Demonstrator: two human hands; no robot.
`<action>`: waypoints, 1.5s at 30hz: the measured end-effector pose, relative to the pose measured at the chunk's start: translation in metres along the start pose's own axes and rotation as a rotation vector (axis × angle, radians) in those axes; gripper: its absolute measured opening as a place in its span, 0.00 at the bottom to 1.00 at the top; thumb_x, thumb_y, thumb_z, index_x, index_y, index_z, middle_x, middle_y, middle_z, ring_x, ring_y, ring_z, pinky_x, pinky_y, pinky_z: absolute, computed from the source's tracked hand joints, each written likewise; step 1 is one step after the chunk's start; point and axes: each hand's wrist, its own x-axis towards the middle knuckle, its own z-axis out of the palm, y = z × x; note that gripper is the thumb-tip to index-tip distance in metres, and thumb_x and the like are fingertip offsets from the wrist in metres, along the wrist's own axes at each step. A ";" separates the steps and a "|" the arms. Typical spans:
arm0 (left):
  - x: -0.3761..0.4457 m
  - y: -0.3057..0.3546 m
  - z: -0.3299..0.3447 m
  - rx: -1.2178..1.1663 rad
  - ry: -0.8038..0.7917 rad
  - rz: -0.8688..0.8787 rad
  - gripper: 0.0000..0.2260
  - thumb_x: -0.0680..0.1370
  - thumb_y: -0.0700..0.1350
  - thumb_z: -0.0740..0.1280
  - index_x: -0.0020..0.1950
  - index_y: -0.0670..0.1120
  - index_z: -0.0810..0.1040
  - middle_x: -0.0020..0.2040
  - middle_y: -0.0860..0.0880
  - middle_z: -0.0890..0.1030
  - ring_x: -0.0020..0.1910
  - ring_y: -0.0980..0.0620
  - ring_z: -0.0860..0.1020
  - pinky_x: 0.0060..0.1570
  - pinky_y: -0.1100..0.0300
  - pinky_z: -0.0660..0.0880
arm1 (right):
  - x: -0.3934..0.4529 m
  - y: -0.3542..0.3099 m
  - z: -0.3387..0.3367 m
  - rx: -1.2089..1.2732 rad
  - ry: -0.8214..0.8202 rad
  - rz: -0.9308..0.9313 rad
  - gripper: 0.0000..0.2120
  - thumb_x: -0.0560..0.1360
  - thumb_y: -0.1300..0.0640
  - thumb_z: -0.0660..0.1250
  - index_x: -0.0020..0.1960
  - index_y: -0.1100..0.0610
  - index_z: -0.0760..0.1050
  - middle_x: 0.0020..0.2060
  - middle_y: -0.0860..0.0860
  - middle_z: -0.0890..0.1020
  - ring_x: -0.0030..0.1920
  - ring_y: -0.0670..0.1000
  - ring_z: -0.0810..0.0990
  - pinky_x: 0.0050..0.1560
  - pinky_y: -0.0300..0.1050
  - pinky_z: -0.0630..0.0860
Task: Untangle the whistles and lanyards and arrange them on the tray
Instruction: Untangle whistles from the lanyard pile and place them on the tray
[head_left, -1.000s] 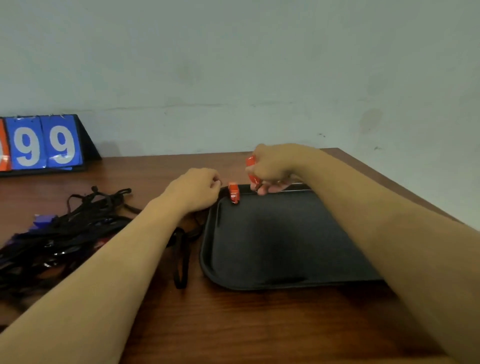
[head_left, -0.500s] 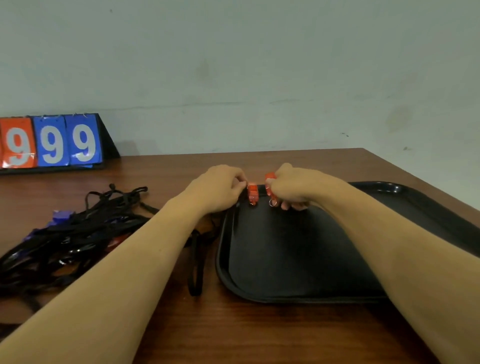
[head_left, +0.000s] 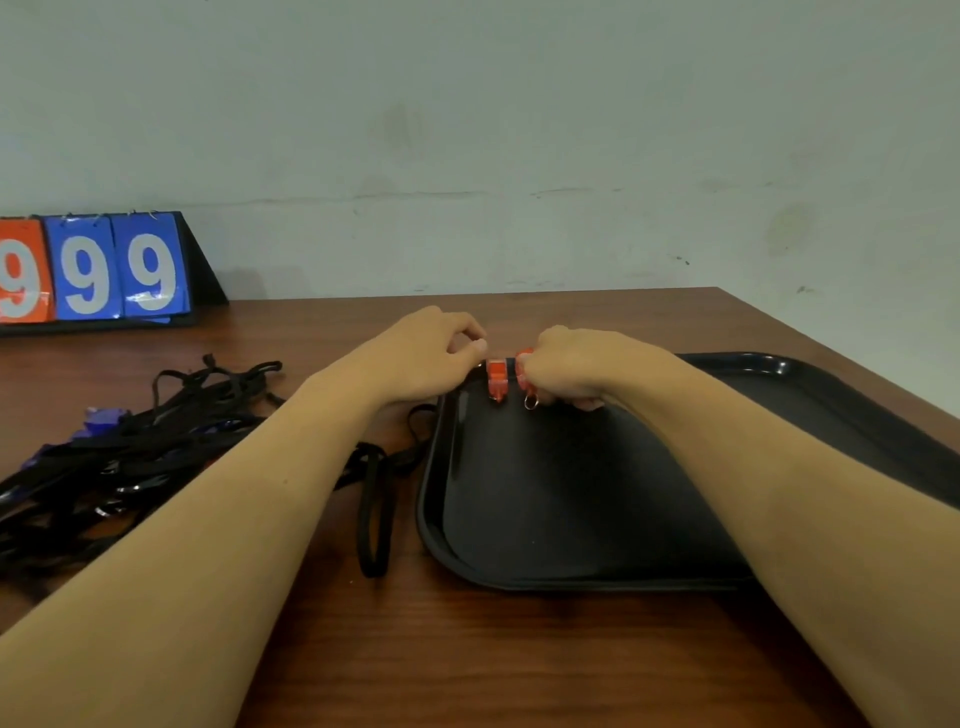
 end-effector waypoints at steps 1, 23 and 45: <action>0.000 -0.001 0.001 0.015 -0.003 -0.003 0.14 0.83 0.51 0.59 0.65 0.50 0.77 0.51 0.51 0.76 0.54 0.51 0.76 0.51 0.58 0.68 | -0.001 -0.001 0.000 -0.033 0.001 -0.004 0.07 0.81 0.62 0.60 0.44 0.58 0.71 0.39 0.56 0.74 0.35 0.52 0.72 0.34 0.43 0.71; -0.005 0.000 0.001 0.011 0.006 -0.068 0.14 0.82 0.42 0.58 0.63 0.50 0.79 0.50 0.53 0.77 0.50 0.55 0.72 0.51 0.61 0.66 | -0.018 -0.011 0.003 -0.238 0.069 -0.091 0.05 0.84 0.58 0.58 0.52 0.59 0.67 0.35 0.52 0.70 0.33 0.49 0.69 0.31 0.40 0.64; -0.008 -0.012 -0.014 0.143 -0.053 -0.250 0.23 0.78 0.34 0.56 0.69 0.51 0.75 0.67 0.44 0.76 0.63 0.46 0.74 0.61 0.52 0.71 | -0.053 -0.013 -0.007 -0.472 0.416 -0.191 0.10 0.78 0.61 0.63 0.41 0.58 0.65 0.36 0.51 0.66 0.39 0.53 0.69 0.47 0.49 0.64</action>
